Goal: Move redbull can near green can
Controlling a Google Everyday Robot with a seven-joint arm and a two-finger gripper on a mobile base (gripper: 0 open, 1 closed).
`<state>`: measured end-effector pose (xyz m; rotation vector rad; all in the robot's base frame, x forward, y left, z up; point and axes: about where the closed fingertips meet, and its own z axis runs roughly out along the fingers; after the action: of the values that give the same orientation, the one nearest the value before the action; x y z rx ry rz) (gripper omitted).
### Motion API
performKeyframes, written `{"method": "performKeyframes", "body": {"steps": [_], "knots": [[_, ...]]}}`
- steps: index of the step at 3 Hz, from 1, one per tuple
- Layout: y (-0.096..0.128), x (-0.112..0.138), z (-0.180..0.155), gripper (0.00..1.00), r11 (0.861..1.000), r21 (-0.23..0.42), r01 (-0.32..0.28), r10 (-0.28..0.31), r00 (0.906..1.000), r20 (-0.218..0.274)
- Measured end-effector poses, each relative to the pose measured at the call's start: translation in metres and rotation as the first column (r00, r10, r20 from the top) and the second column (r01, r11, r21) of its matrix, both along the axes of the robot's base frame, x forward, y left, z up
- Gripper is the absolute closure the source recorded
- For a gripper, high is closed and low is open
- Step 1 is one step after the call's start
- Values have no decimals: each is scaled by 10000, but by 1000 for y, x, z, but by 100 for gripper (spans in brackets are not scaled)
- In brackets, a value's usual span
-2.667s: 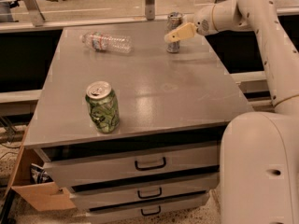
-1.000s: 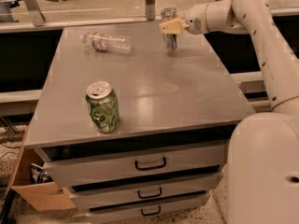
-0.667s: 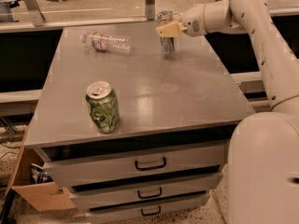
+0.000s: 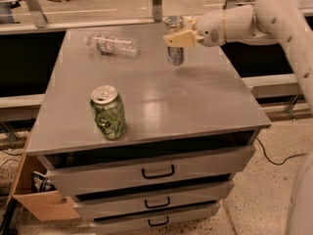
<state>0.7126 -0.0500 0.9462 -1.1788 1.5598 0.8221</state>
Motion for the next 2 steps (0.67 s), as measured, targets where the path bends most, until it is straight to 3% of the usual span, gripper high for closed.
{"method": "performKeyframes", "body": {"steps": [2], "knots": [[19, -82, -28, 100, 9890, 1224, -825, 935, 9918, -872]]}}
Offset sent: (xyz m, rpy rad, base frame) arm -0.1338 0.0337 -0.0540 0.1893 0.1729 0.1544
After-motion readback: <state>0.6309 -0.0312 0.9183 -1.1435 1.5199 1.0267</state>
